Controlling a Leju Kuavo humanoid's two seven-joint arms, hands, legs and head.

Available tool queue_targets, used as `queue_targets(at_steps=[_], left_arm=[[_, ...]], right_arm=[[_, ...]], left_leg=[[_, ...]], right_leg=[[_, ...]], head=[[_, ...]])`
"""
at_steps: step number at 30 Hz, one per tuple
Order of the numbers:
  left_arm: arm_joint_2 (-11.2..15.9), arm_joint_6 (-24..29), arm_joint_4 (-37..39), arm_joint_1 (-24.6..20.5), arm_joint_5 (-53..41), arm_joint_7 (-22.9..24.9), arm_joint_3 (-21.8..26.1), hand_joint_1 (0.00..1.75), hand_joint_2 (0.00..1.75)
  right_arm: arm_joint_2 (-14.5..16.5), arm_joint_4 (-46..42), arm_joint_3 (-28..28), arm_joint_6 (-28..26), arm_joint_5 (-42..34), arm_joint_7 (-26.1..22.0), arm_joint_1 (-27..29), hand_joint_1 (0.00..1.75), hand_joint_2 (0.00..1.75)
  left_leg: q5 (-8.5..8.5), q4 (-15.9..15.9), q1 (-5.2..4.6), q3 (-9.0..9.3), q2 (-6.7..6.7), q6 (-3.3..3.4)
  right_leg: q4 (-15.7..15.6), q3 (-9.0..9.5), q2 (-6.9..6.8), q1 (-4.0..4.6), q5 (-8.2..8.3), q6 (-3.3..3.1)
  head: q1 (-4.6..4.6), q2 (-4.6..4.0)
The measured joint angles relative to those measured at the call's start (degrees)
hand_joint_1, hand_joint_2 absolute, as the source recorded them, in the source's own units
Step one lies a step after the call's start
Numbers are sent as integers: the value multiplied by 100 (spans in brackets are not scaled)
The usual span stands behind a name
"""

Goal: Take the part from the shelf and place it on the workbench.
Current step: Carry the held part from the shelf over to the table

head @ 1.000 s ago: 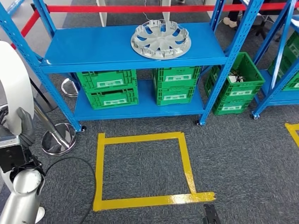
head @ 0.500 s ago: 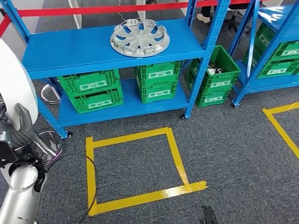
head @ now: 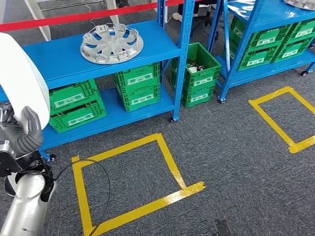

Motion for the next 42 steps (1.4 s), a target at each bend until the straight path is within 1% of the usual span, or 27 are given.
queue_targets(at_steps=[1, 3, 5, 7, 9, 10, 11, 12, 13, 15, 16, 18, 19, 21, 23, 24, 25, 26, 28, 30, 32, 34, 36, 38, 40, 41, 42], left_arm=[[-2, -2, -8, -7, 0, -5, -11, 175, 175], [-16, -15, -26, -18, 13, -21, -33, 175, 175], [-36, -43, -52, -45, 45, -42, -73, 175, 175], [-42, -61, -76, -71, 74, -54, -112, 175, 175], [-43, -72, -84, -80, 112, -57, -141, 175, 175], [-44, -77, -84, -85, 139, -57, -156, 175, 175], [-44, -80, -84, -93, 163, -57, -173, 175, 175], [-44, -83, -84, -105, 179, -57, -193, 175, 175], [-43, -83, -84, -123, 193, -57, -214, 175, 175], [-39, -83, -85, -159, 220, -56, -253, 175, 175], [-37, -83, -85, -173, 235, -56, -265, 175, 175], [-34, -81, -86, -188, 267, -55, -289, 175, 175], [-32, -80, -87, -194, 279, -55, -301, 175, 175], [-26, -77, -88, -208, 298, -56, -319, 175, 175], [-12, -75, -86, -205, 308, -56, -325, 175, 175], [-4, -75, -86, -198, 314, -56, -328, 175, 175], [4, -74, -86, -191, 327, -55, -331, 175, 175], [8, -75, -86, -188, 338, -55, -334, 175, 175], [12, -78, -86, -203, 361, -55, -345, 175, 175], [14, -83, -84, -235, 382, -61, -366, 175, 175], [12, -85, -80, -255, 416, -73, -394, 175, 175], [-7, -84, -79, -269, 446, -88, -423, 175, 175], [-36, -86, -80, -290, 464, -108, -442, 175, 175], [-46, -87, -78, -299, 475, -125, -448, 175, 175], [-50, -89, -74, -297, 481, -130, -451, 175, 175], [-54, -89, -72, -297, 482, -132, -454, 175, 175], [-60, -90, -70, -297, 484, -133, -455, 175, 175]], right_arm=[[0, 0, 0, 1, 0, -4, 2, 0, 0], [-2, 0, 0, 4, -1, -6, 25, 0, 0], [-5, 0, 0, 6, -2, 5, 49, 0, 0], [-7, 0, 0, 6, -8, 15, 35, 0, 0], [-7, 0, 0, 7, -19, 20, 17, 0, 0], [-7, 0, 0, 8, -25, 24, 18, 0, 0], [-7, 0, 0, 10, -30, 31, 22, 0, 0], [-8, 0, -1, 11, -39, 43, 25, 0, 0], [-11, 0, -2, 12, -52, 56, 24, 0, 0], [-16, 0, -4, 18, -86, 78, 12, 0, 0], [-17, 0, -4, 24, -96, 83, 11, 0, 0], [-21, 0, -7, 33, -104, 87, 24, 0, 0], [-24, 0, -10, 40, -104, 90, 33, 0, 0], [-28, 0, -18, 57, -108, 92, 36, 0, 0], [-28, 0, -30, 76, -116, 93, 29, 0, 0], [-28, 0, -37, 81, -121, 93, 29, 0, 0], [-28, 0, -43, 86, -125, 96, 32, 0, 0], [-28, 0, -49, 89, -129, 99, 36, 0, 0], [-28, 0, -61, 89, -139, 104, 38, 0, 0], [-25, 0, -73, 87, -148, 102, 28, 0, 0], [-22, 1, -90, 80, -166, 100, 29, 0, 0], [-23, 2, -105, 73, -188, 102, 67, 0, 0], [-25, 2, -117, 65, -208, 108, 100, 0, 0], [-25, 2, -133, 58, -219, 114, 98, 0, 0], [-22, 3, -143, 58, -221, 119, 98, 0, 0], [-21, 4, -145, 58, -221, 120, 105, 0, 0], [-20, 4, -146, 58, -221, 121, 111, 0, 0]], left_leg=[[-2, -121, 2, 43, -80, 15], [1, -175, -8, 36, -13, 64], [42, -225, 4, 38, 112, 139], [61, -247, 8, 34, 253, 188], [60, -245, -1, 23, 404, 199], [59, -244, -3, 20, 479, 200], [58, -242, -3, 20, 549, 198], [55, -241, -3, 22, 610, 193], [48, -235, -7, 27, 667, 183], [31, -218, -39, 27, 759, 140], [28, -211, -57, 28, 800, 116], [32, -213, -68, 37, 886, 67], [6, -199, -57, 40, 870, 37], [-209, 72, -30, -61, 669, -18], [-598, 803, -19, -366, 437, -43], [-748, 1192, -21, -536, 398, -43], [-794, 1432, -23, -644, 385, -39], [-719, 1451, -24, -657, 377, -27], [-298, 837, -24, -388, 298, 14], [-10, 101, -15, -62, 76, 61], [9, -160, -24, 34, -39, 79], [32, -212, -24, 33, 58, 105], [67, -263, 2, 46, 184, 166], [77, -277, 5, 47, 320, 201], [75, -275, -2, 42, 463, 204], [73, -274, -4, 42, 533, 201], [68, -274, -4, 44, 599, 195]], right_leg=[[8, -43, 56, -10, 16, 40], [0, -120, 147, -32, 52, 127], [125, -227, -23, -33, -41, 191], [697, -507, -328, -31, -360, 239], [1459, -851, -444, -43, -671, 282], [1638, -923, -461, -47, -702, 296], [1576, -874, -479, -49, -624, 302], [1279, -705, -518, -48, -462, 299], [840, -458, -609, -44, -282, 289], [149, -60, -777, -10, -85, 232], [5, 20, -812, 4, -65, 198], [-16, 9, -718, 13, -53, 123], [-25, 5, -667, 4, -35, 89], [-51, 5, -563, -22, 0, 20], [-55, 2, -450, -30, 16, -18], [-54, 0, -383, -27, 18, -26], [-52, 0, -313, -23, 19, -29], [-48, 2, -240, -20, 21, -30], [-33, 9, -96, -21, 21, -25], [-6, -20, 28, -22, 27, 9], [3, -86, 127, -46, 57, 81], [-4, -147, 179, -70, 78, 155], [212, -290, -38, -52, -64, 204], [882, -626, -347, -42, -402, 243], [1566, -959, -450, -51, -638, 279], [1643, -995, -470, -53, -610, 288], [1469, -899, -496, -53, -478, 289]], head=[[2, 0], [2, 0], [17, 0], [40, 0], [51, 0], [51, 0], [51, 0], [51, 0], [51, 0], [50, 0], [43, 0], [35, 0], [32, 0], [22, 0], [8, 0], [5, 0], [4, 0], [5, 0], [4, 0], [7, 0], [9, 0], [4, 0], [32, 0], [64, 0], [69, 0], [72, 0], [72, 0]])
